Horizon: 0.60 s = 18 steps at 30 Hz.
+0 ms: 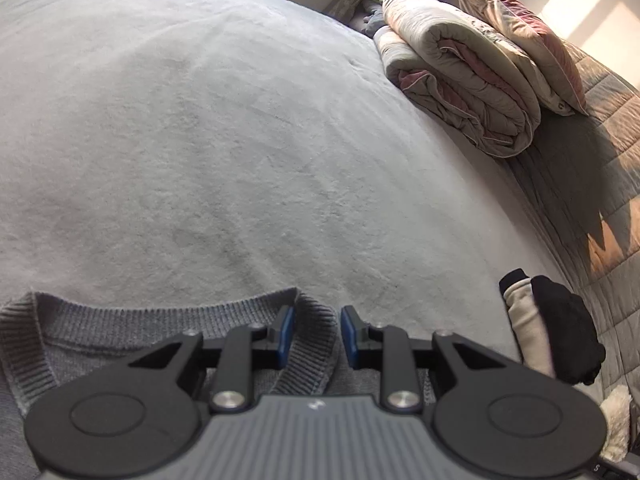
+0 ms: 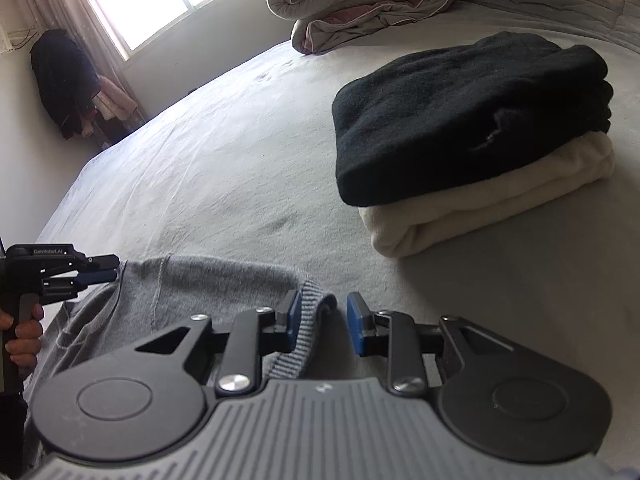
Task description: Fold clothes
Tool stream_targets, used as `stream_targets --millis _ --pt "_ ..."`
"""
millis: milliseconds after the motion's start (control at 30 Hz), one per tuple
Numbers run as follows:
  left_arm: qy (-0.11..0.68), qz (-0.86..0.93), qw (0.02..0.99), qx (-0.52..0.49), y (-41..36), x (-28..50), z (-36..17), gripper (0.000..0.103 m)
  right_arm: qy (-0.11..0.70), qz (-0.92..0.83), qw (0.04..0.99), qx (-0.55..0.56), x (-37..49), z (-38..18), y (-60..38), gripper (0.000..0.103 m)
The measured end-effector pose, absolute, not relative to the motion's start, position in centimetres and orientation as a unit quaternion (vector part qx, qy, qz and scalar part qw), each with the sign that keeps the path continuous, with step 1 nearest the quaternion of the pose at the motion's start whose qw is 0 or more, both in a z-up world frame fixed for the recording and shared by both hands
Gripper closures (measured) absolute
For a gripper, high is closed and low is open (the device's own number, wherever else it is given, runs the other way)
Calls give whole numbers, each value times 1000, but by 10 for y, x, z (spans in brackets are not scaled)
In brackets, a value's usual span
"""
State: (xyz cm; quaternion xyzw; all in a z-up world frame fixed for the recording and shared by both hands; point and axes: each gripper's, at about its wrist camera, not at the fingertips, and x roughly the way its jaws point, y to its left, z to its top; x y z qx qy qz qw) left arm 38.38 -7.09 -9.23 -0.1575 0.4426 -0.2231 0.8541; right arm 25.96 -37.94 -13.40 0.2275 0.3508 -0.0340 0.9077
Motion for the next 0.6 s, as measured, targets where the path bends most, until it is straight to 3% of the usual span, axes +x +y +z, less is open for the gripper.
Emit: stream_targets --millis 167,400,600 --pt "437 -260 853 -121 -78 365 -86 77 385 21 896 219 236 -128 -371 71" --pt "451 -236 851 -128 -71 379 -102 72 398 70 899 168 224 -138 -354 58" --pt "436 -242 858 -125 -88 386 -112 74 385 127 899 167 235 -147 -346 58"
